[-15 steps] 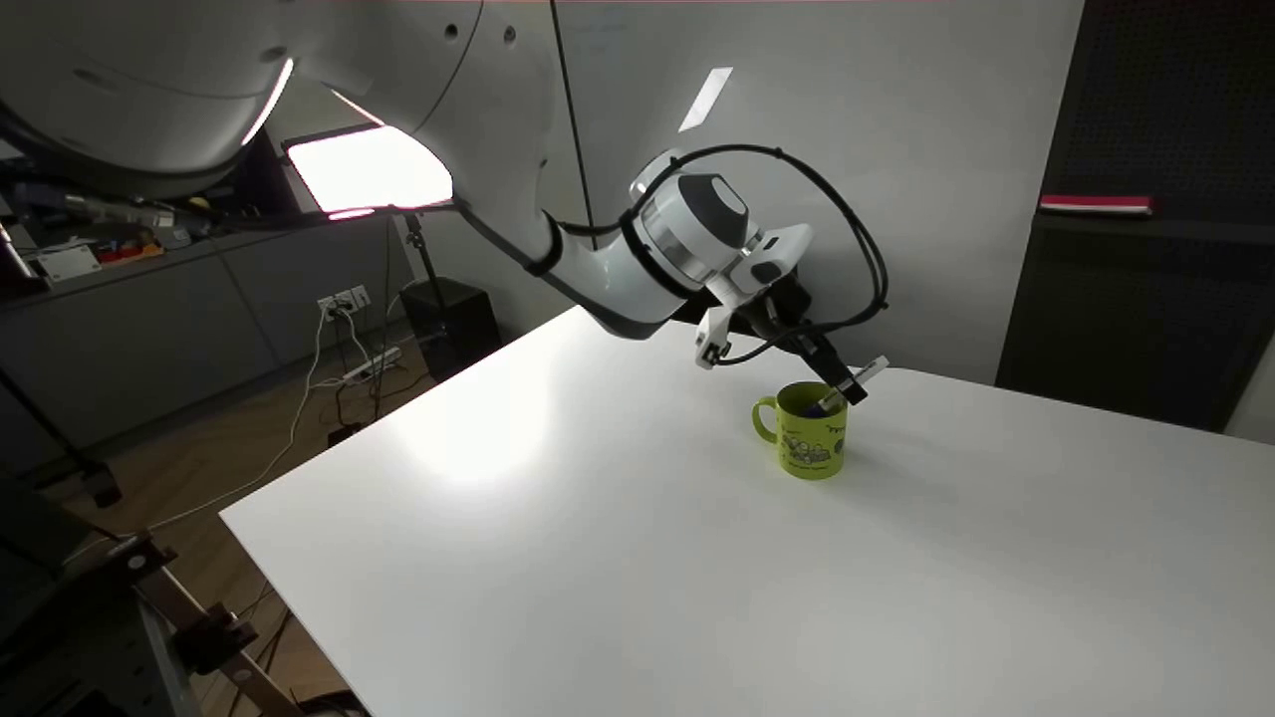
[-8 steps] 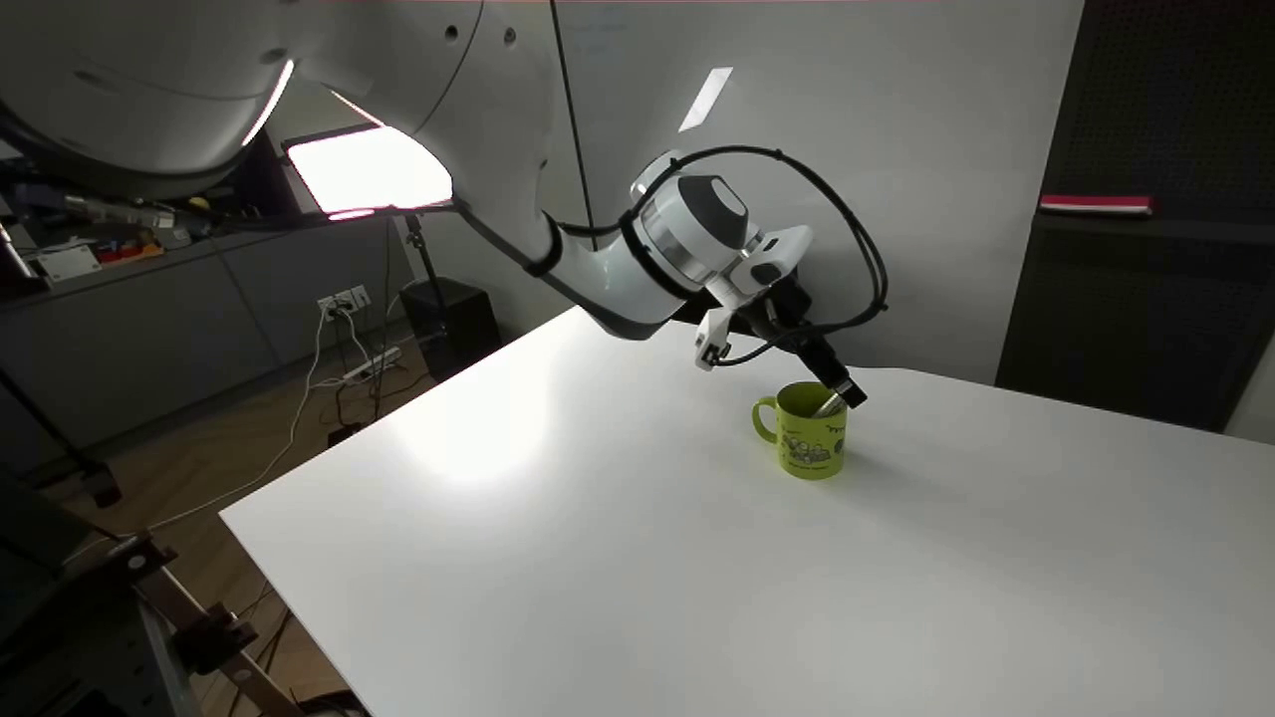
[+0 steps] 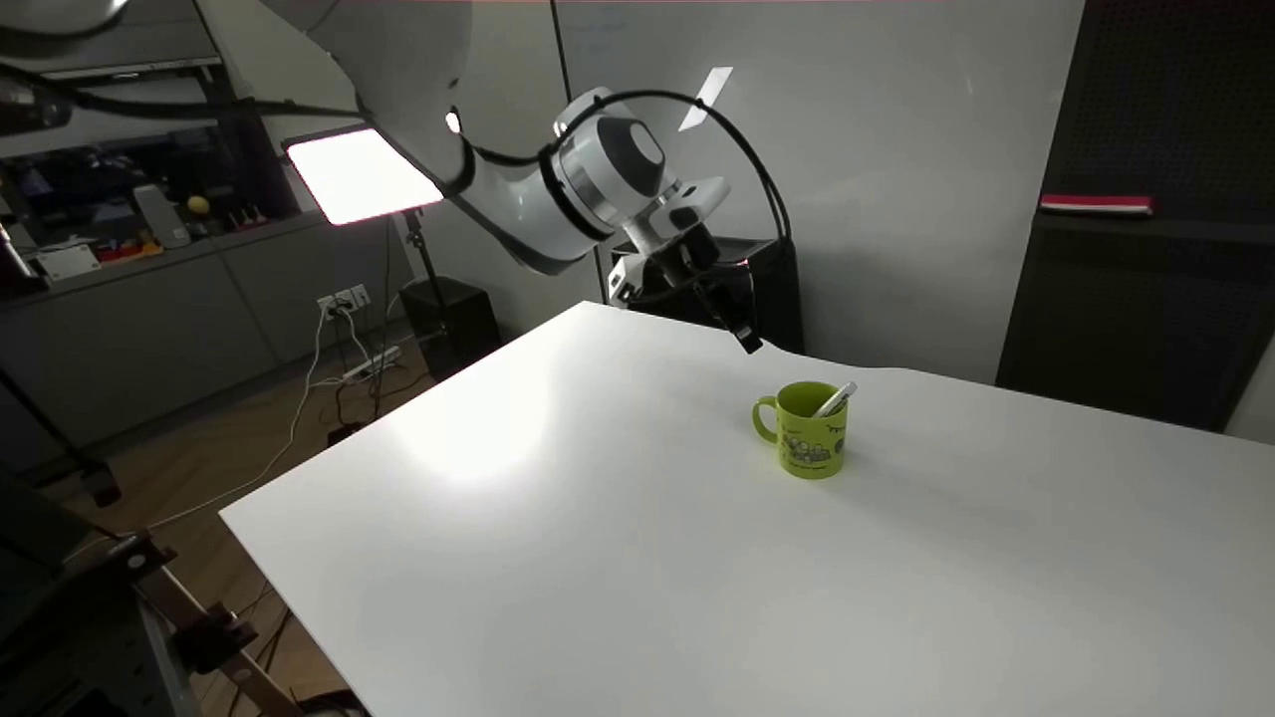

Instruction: Put the marker in the cup

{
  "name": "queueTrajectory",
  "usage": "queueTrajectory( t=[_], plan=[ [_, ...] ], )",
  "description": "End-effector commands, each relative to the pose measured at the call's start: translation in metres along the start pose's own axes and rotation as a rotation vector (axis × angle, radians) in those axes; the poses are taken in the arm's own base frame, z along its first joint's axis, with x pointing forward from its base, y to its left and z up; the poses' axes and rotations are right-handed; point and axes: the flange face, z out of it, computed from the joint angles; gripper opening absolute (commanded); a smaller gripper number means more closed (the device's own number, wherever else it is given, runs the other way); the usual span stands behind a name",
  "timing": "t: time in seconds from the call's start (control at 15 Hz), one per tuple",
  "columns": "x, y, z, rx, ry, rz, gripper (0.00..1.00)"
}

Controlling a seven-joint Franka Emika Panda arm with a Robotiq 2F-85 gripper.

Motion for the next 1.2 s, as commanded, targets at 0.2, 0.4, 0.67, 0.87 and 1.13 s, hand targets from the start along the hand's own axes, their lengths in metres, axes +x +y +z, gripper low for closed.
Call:
queueTrajectory(
  t=[0.2,0.4,0.67,0.87,1.13],
  plan=[
    [-0.001,0.037,-0.092,0.112,-0.221,-0.239,1.00],
    [-0.006,0.064,-0.114,0.132,-0.324,-0.355,1.00],
    [-0.021,0.098,-0.127,0.130,-0.491,-0.507,1.00],
    [-0.023,0.091,-0.119,0.128,-0.497,-0.513,1.00],
    [-0.029,0.098,-0.126,0.135,-0.517,-0.541,1.00]
  ],
)
